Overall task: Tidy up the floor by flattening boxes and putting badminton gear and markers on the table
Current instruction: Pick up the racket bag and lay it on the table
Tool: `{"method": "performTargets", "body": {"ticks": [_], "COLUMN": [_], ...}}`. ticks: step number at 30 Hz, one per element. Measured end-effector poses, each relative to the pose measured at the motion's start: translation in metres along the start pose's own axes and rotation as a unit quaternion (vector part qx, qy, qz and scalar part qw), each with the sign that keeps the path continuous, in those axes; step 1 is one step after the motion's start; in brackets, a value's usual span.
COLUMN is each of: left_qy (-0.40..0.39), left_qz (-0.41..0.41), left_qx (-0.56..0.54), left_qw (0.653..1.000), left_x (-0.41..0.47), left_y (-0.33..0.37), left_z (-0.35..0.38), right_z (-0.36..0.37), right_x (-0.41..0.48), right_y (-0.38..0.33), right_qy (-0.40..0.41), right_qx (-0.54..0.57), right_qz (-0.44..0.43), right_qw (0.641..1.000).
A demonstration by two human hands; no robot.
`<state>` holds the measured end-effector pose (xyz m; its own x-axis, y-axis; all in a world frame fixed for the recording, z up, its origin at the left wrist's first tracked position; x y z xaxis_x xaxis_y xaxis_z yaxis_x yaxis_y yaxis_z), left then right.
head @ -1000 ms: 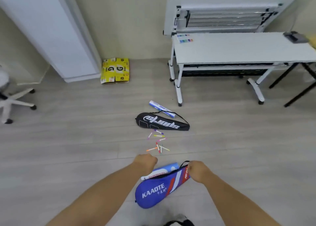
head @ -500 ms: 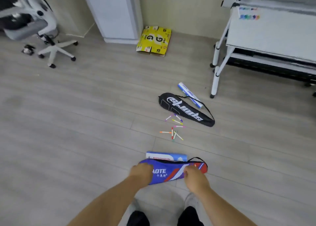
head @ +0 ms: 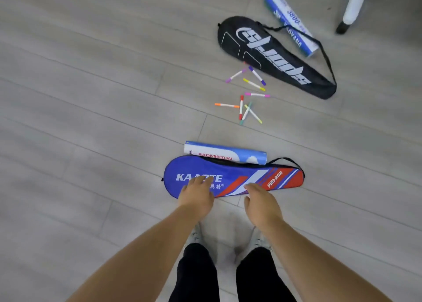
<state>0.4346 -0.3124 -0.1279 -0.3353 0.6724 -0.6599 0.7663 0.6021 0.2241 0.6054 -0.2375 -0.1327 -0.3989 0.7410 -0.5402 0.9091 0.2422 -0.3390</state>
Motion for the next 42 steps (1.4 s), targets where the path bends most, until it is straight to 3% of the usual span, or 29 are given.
{"method": "performTargets", "body": {"ticks": [6,13,20,26,29,33,42], "left_qy": [-0.016,-0.036,0.026,0.078,0.106,0.101,0.176], "left_qz": [0.037,0.106,0.143,0.154,0.131,0.140,0.176], "left_qx": [0.027,0.106,0.140,0.173,0.176,0.207,0.228], "left_qw": [0.999,0.988,0.979,0.970,0.970,0.963,0.941], "left_x": [0.096,0.187,0.224,0.205,0.185,0.137,-0.001], "left_y": [-0.030,-0.049,-0.048,-0.051,-0.053,-0.036,0.054], "left_z": [0.116,0.202,0.231,0.226,0.207,0.166,-0.027], "right_z": [0.114,0.206,0.231,0.249,0.236,0.196,-0.014], "right_x": [0.094,0.185,0.218,0.191,0.163,0.112,0.007], "right_y": [0.039,0.065,0.072,0.072,0.063,0.051,0.002], "right_qy": [-0.021,-0.092,-0.010,-0.027,-0.017,-0.064,-0.004], "right_qx": [-0.028,-0.080,-0.194,-0.213,-0.151,-0.107,-0.147], "right_qz": [-0.006,0.012,-0.017,-0.085,-0.101,-0.095,-0.132], "right_qw": [0.999,0.992,0.981,0.973,0.983,0.988,0.980]}}
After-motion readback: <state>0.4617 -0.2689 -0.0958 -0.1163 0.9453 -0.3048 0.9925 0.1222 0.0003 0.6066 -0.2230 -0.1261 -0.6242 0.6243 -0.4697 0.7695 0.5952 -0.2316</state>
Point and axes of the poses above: each hand's wrist, its own x-axis towards the middle knuckle, its own z-axis out of the palm, y = z × x, the point moved 9 cm from there along x, towards the middle knuckle, and after that the axes turned 9 degrees about y, right-handed, at the moved point
